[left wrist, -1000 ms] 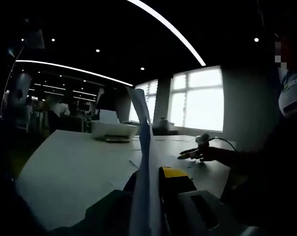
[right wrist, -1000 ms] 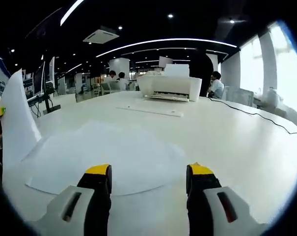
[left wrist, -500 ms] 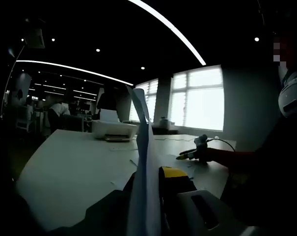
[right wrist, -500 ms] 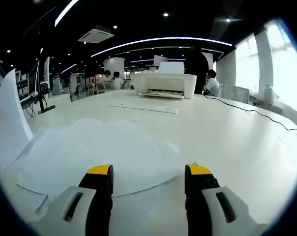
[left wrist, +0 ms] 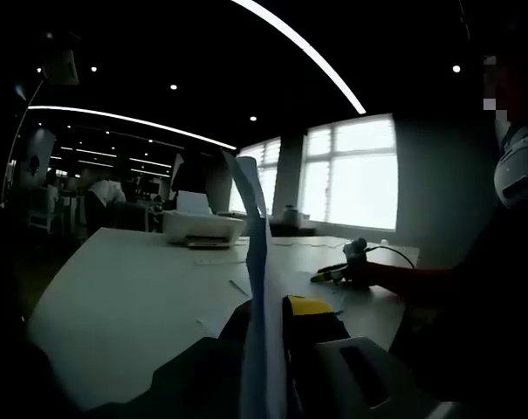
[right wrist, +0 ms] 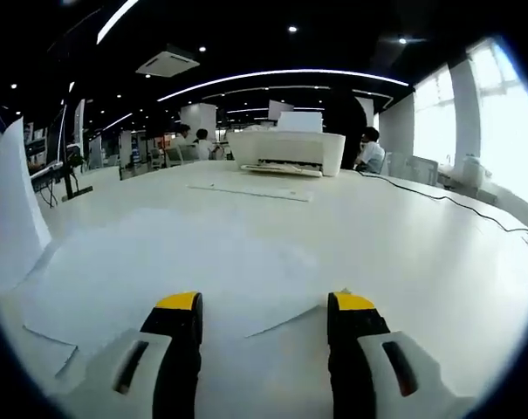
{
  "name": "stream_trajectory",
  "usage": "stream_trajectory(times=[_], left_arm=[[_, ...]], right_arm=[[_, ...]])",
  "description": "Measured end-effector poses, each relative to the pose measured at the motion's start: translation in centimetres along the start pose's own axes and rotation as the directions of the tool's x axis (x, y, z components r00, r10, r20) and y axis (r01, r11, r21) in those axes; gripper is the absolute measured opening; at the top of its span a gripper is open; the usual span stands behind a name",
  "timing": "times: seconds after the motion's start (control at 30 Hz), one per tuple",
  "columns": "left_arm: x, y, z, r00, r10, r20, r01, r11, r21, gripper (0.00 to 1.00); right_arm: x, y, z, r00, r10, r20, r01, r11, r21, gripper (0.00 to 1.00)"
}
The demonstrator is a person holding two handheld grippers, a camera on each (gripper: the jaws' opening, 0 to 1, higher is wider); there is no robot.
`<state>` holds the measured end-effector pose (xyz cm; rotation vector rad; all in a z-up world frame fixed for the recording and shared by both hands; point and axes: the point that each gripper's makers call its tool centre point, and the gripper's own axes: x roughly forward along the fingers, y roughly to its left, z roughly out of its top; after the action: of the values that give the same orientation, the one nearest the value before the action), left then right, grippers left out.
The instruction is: Organize the stack of printing papers by aligning and flattening the scattered papers on the table
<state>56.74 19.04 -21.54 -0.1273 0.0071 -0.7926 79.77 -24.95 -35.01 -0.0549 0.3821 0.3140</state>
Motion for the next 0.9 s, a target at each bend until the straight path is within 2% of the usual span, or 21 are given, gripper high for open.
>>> stream_trajectory(times=[0.2,0.3,0.43,0.5,0.57,0.63,0.9], left_arm=[[0.0,-0.1,-0.1,1.000,-0.001,-0.003,0.001,1.000,-0.002,0.06],[-0.1,-0.1,-0.1,1.000,-0.003,-0.002,0.003,1.000,0.000,0.06],[-0.1,-0.2,-0.1,1.000,-0.004,0.000,0.004,1.000,-0.001,0.06],[-0.1,-0.3,-0.2,1.000,-0.005,-0.004,0.005,1.000,-0.001,0.06],[0.0,-0.4,-0.3,1.000,-0.008,-0.006,0.008,1.000,-0.001,0.06],[0.0,-0.4,-0.3,1.000,-0.009,-0.008,0.009,1.000,-0.002,0.06],[-0.1,-0.6,-0.3,1.000,-0.009,-0.007,0.009,1.000,-0.002,0.06]], right_arm=[[0.1,0.2,0.0,1.000,-0.002,0.003,0.002,1.000,0.005,0.47],[0.1,0.5,0.0,1.000,0.008,0.005,-0.008,1.000,0.003,0.36],[-0.1,0.8,0.1,1.000,0.008,0.013,-0.008,1.000,-0.014,0.32],[-0.3,0.5,0.5,0.999,-0.021,0.032,0.024,0.996,-0.082,0.30],[-0.5,0.6,0.8,0.997,-0.058,0.059,0.067,0.982,-0.179,0.28],[-0.5,1.4,0.7,0.997,-0.038,0.060,0.050,0.975,-0.215,0.22],[-0.5,1.5,0.6,0.998,-0.029,0.053,0.038,0.982,-0.185,0.18]])
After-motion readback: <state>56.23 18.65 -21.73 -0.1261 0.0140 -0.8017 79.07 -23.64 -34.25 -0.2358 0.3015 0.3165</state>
